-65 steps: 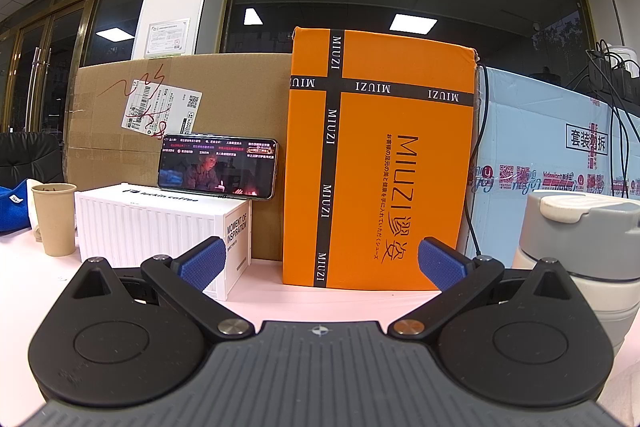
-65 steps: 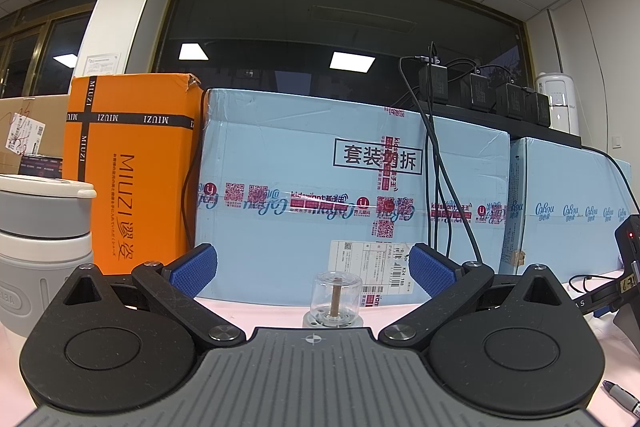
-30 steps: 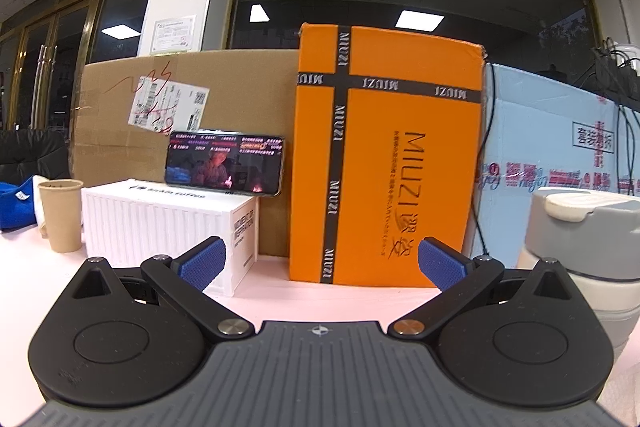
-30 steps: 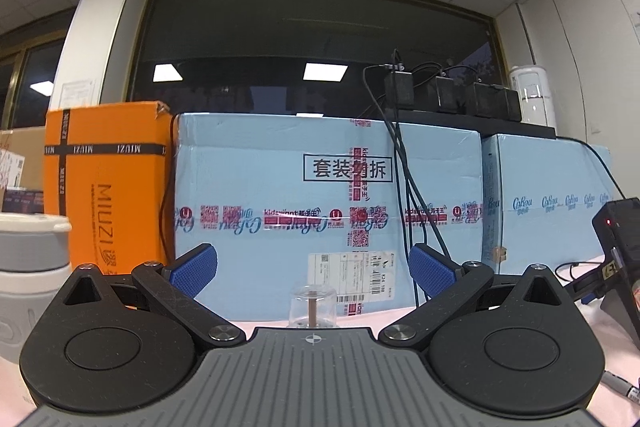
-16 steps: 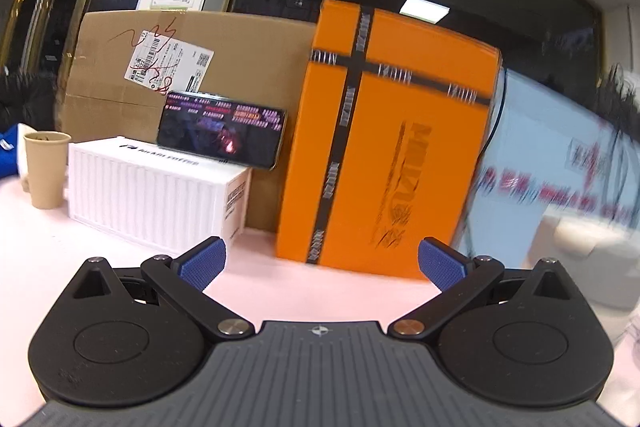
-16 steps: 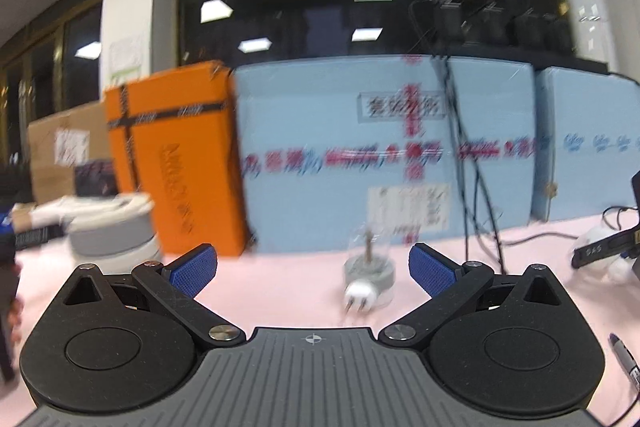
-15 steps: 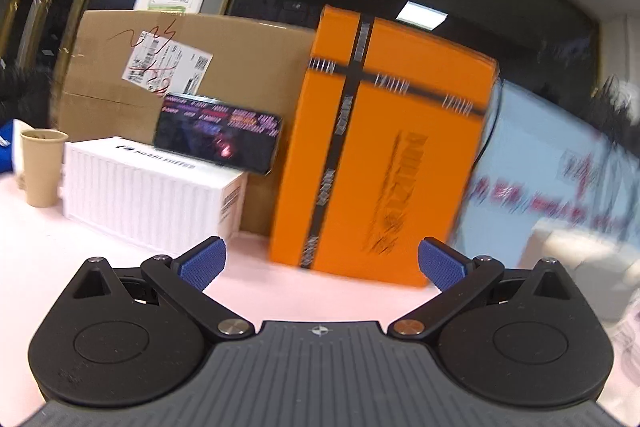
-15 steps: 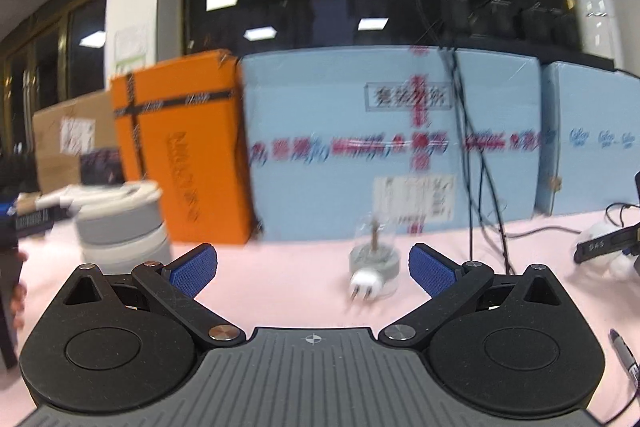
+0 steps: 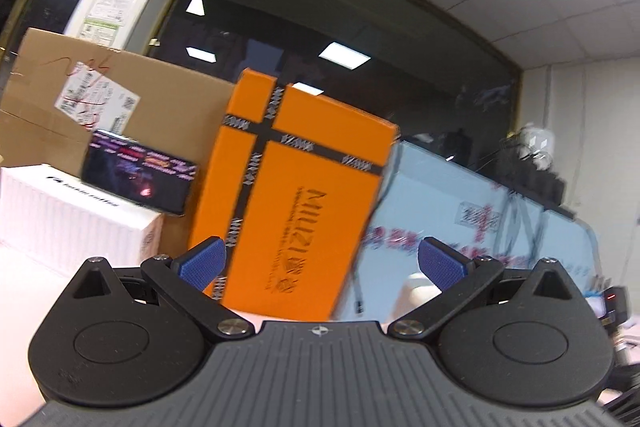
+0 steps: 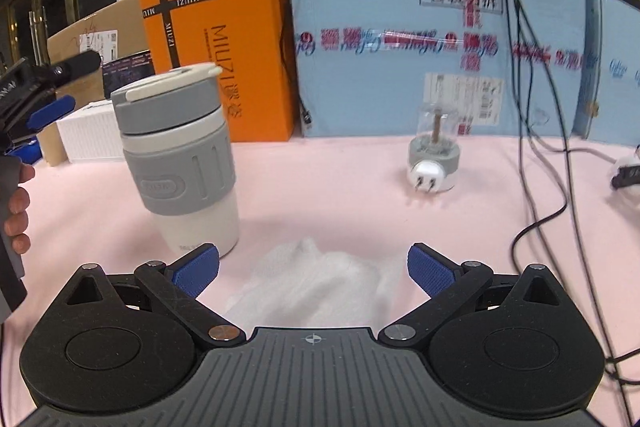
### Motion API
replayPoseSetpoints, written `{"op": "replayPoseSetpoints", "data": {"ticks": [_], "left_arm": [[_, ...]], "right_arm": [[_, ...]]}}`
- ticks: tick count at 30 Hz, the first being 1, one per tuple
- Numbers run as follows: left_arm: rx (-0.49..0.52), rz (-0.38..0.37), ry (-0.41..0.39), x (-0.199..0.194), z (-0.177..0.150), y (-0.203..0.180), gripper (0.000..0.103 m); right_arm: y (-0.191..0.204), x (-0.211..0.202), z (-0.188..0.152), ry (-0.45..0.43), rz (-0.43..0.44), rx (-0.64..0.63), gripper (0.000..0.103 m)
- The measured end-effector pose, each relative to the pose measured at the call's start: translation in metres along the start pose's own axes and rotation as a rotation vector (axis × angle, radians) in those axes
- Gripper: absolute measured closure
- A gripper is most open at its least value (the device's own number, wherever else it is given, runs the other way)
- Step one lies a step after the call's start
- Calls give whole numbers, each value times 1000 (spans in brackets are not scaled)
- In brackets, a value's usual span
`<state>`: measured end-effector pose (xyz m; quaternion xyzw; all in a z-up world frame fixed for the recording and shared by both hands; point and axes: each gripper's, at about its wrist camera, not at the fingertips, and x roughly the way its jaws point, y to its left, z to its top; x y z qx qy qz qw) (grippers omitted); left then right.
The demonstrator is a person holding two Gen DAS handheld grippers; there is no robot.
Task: Clean container
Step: 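Move the right tool down to the white tissue beside the mug, then close the right gripper on the white tissue and lift it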
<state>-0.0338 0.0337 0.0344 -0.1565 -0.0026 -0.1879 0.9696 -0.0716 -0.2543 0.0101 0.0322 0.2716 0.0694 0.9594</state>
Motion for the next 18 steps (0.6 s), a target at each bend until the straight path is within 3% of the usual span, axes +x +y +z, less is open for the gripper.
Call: {"op": "replayPoseSetpoints", "data": {"ticks": [7, 9, 15, 17, 18], "left_arm": [[59, -154, 17, -5, -4, -17, 0], [101, -193, 34, -6, -6, -25, 0], [247, -281, 109, -4, -20, -47, 0], [278, -285, 139, -1, -26, -51, 0], [288, -284, 151, 1, -28, -52, 0]], "right_arm": [[17, 14, -8, 56, 20, -23, 3], [23, 18, -12, 80, 12, -43, 9], [28, 20, -22, 100, -22, -90, 55], [25, 15, -23, 86, -19, -89, 85], [21, 12, -23, 81, -1, -65, 88]]}}
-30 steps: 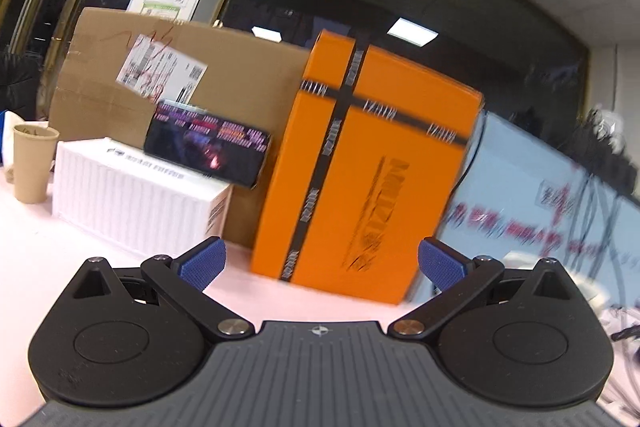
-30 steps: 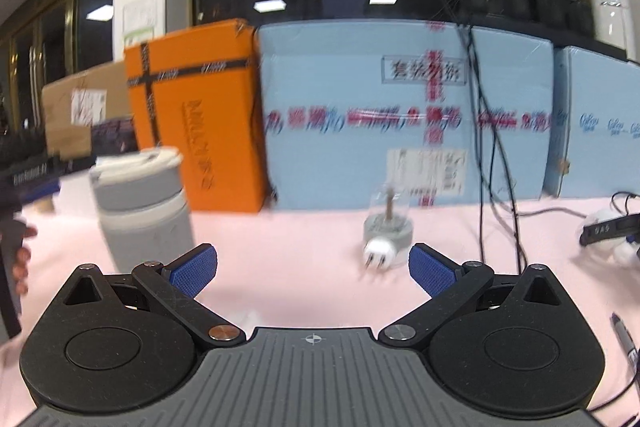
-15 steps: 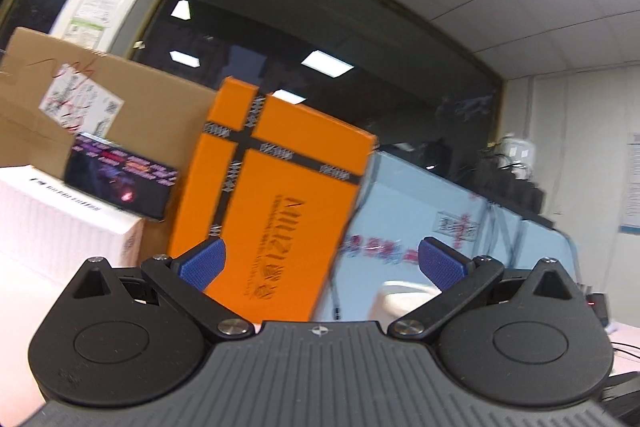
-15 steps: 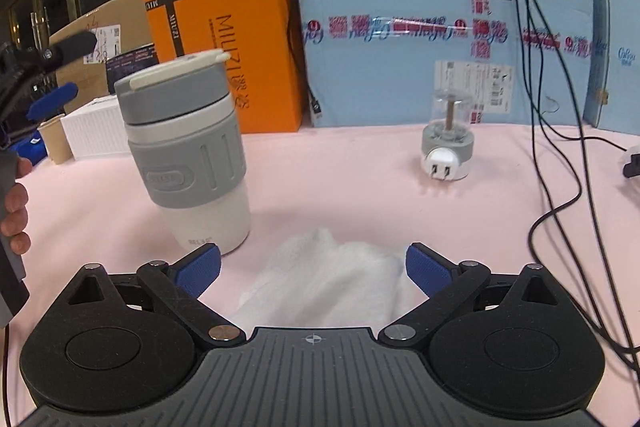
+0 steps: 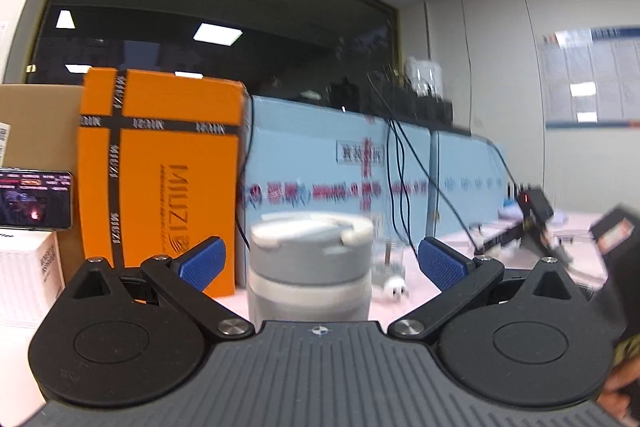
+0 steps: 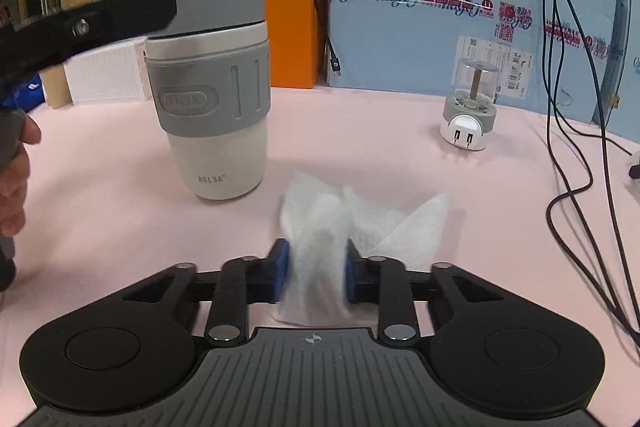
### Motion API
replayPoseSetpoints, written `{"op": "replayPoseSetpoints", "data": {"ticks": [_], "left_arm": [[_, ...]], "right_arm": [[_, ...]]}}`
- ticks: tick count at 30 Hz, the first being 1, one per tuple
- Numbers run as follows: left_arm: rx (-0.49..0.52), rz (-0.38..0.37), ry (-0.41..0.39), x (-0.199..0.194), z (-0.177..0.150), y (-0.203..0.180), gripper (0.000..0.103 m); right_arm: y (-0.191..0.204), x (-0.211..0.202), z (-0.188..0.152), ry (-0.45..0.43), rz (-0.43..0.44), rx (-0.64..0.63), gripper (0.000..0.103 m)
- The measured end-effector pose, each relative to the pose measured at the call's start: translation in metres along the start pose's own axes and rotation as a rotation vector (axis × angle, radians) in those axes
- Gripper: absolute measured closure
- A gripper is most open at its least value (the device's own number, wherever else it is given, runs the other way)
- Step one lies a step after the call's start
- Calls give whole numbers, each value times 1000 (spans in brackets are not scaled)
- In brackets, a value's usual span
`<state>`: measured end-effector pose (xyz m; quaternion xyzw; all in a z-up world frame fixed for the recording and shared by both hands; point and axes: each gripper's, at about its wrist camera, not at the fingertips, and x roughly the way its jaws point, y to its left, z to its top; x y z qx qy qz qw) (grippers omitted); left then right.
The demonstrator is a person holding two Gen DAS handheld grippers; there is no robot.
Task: Clean container
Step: 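Close the right gripper on the white tissue and lift it, then bring the left tool to the grey mug while the right tool carries the tissue over, then wipe the tissue across the mug lid with the right gripper while the left gripper holds the mug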
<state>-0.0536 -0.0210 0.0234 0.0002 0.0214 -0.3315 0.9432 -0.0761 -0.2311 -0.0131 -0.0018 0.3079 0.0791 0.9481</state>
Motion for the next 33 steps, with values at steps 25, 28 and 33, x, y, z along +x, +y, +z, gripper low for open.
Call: {"op": "replayPoseSetpoints", "data": {"ticks": [25, 28, 33], "left_arm": [[84, 57, 6, 19, -20, 0, 30], [82, 55, 6, 17, -19, -2, 30], [88, 56, 7, 16, -19, -4, 30]], "right_arm": [[42, -34, 113, -352, 241, 46, 91], [54, -20, 115, -328, 221, 6, 91], [66, -4, 122, -319, 185, -51, 91]]}}
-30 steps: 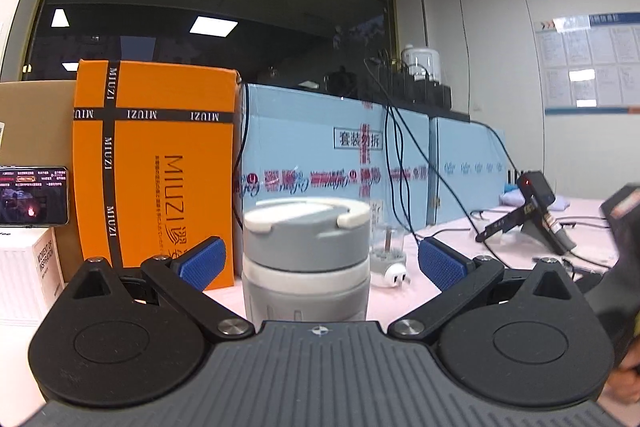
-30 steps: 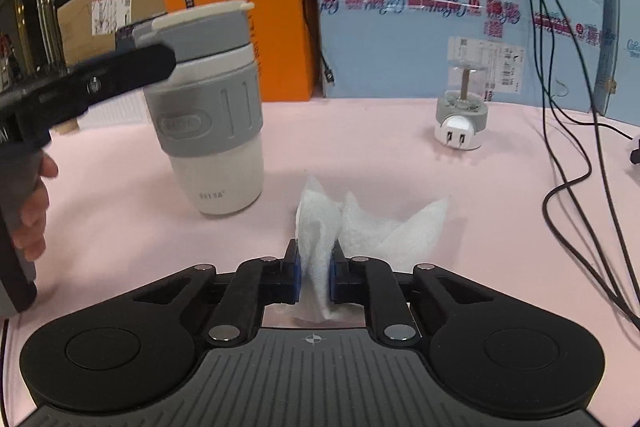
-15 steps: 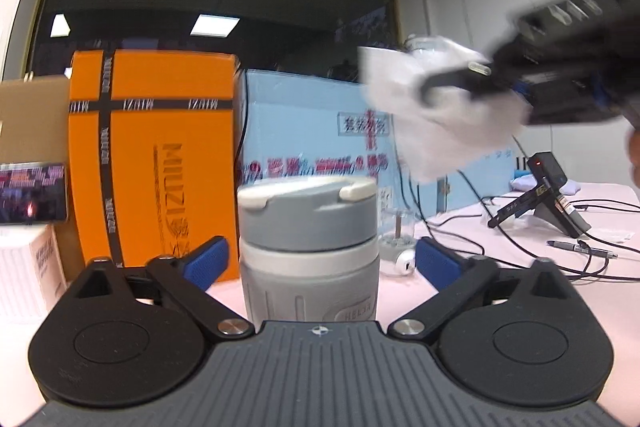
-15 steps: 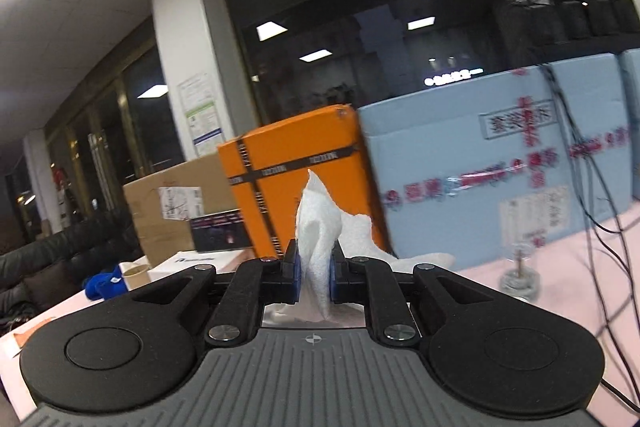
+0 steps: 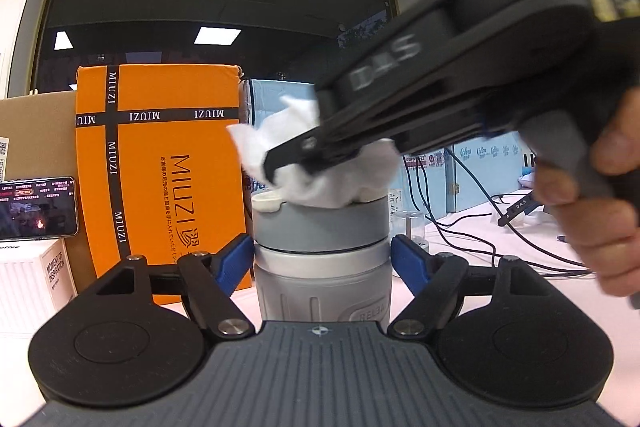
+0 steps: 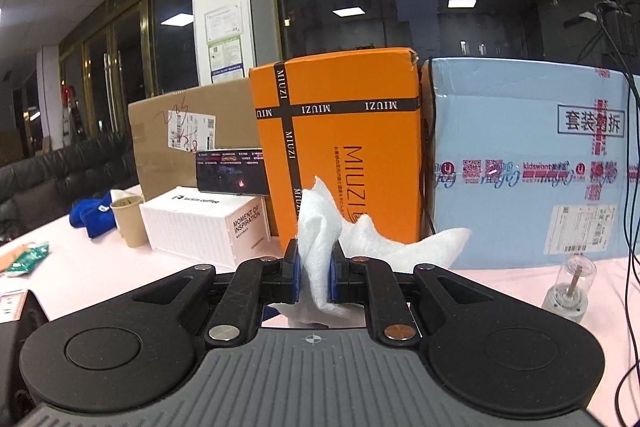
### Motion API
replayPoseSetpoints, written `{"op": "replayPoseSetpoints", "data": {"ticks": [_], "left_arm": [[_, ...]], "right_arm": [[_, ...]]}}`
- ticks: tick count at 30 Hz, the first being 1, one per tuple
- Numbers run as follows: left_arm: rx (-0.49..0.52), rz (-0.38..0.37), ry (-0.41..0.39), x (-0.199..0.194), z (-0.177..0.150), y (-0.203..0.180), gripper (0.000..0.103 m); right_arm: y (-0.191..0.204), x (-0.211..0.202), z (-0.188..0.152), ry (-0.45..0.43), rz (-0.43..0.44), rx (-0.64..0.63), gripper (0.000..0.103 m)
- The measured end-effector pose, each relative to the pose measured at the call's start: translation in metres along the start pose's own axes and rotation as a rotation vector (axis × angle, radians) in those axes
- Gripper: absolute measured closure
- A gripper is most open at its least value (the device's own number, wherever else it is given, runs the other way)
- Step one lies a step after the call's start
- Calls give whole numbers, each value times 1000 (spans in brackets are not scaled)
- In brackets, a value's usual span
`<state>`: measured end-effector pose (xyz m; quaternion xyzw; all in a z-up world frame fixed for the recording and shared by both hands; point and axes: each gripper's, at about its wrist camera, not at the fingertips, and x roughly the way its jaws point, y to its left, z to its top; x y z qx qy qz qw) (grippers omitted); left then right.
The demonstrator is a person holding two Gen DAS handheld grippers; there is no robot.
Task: Clean container
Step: 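Wipe the tissue across the mug lid with the right gripper while the left gripper holds the mug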
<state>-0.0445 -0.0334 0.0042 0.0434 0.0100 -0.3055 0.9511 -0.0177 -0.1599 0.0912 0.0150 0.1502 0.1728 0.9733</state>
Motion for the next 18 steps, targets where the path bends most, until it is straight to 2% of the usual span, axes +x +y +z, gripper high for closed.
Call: {"op": "replayPoseSetpoints", "data": {"ticks": [6, 13, 18], "left_arm": [[0, 0, 2, 0, 0, 0, 30], [-6, -3, 7, -1, 0, 1, 30], [-9, -3, 8, 0, 0, 4, 30]], "right_arm": [[-8, 17, 2, -18, -65, -4, 91], [-20, 4, -3, -25, -114, 4, 91], [-8, -12, -10, -26, -56, -13, 91]]}}
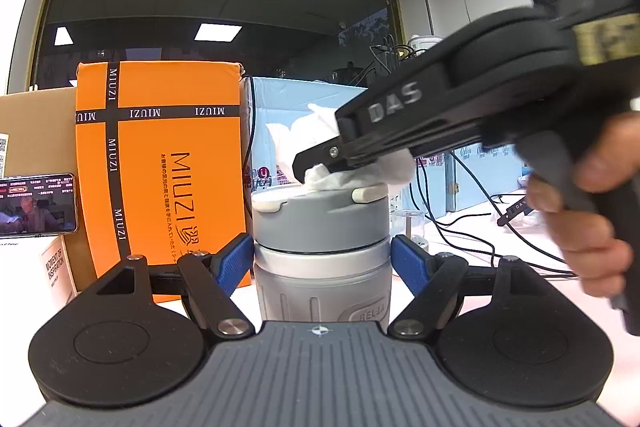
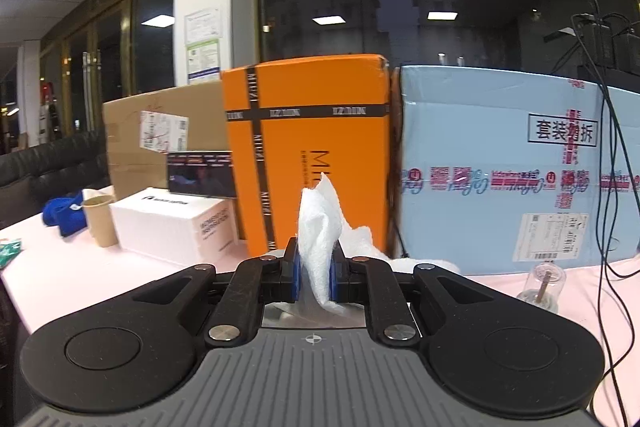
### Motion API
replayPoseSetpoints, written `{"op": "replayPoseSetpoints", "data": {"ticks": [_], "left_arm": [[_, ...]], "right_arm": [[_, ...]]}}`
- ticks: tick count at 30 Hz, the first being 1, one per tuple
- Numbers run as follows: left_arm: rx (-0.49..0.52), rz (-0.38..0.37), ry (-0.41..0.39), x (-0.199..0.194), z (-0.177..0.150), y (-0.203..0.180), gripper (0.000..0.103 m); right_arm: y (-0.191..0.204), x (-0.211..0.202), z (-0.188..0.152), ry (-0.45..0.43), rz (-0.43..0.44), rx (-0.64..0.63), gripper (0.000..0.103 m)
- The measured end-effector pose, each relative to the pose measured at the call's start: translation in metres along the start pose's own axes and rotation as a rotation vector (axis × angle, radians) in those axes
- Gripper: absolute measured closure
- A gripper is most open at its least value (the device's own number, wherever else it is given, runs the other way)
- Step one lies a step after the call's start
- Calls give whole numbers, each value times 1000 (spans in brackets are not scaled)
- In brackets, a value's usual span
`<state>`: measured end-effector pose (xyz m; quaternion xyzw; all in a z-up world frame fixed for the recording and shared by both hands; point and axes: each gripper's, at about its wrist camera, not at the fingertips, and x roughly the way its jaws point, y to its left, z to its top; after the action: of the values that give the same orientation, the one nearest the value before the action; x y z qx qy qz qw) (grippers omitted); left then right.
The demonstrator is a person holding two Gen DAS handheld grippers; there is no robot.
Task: Clean container
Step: 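Wipe the tissue across the mug lid with the right gripper while the left gripper holds the mug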
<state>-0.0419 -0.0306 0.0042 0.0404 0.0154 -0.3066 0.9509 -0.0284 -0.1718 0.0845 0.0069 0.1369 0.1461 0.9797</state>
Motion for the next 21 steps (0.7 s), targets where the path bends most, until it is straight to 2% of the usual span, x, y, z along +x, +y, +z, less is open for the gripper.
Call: {"op": "replayPoseSetpoints", "data": {"ticks": [4, 7, 14, 21], "left_arm": [[1, 0, -1, 4, 1, 5, 30], [3, 0, -1, 6, 2, 6, 30], [17, -3, -1, 10, 6, 7, 30], [16, -4, 1, 13, 8, 9, 30]], "right_arm": [[10, 0, 2, 23, 71, -17, 91], [16, 8, 10, 49, 85, -32, 91], [6, 29, 24, 86, 18, -61, 90], [-18, 24, 18, 56, -50, 4, 90]]}}
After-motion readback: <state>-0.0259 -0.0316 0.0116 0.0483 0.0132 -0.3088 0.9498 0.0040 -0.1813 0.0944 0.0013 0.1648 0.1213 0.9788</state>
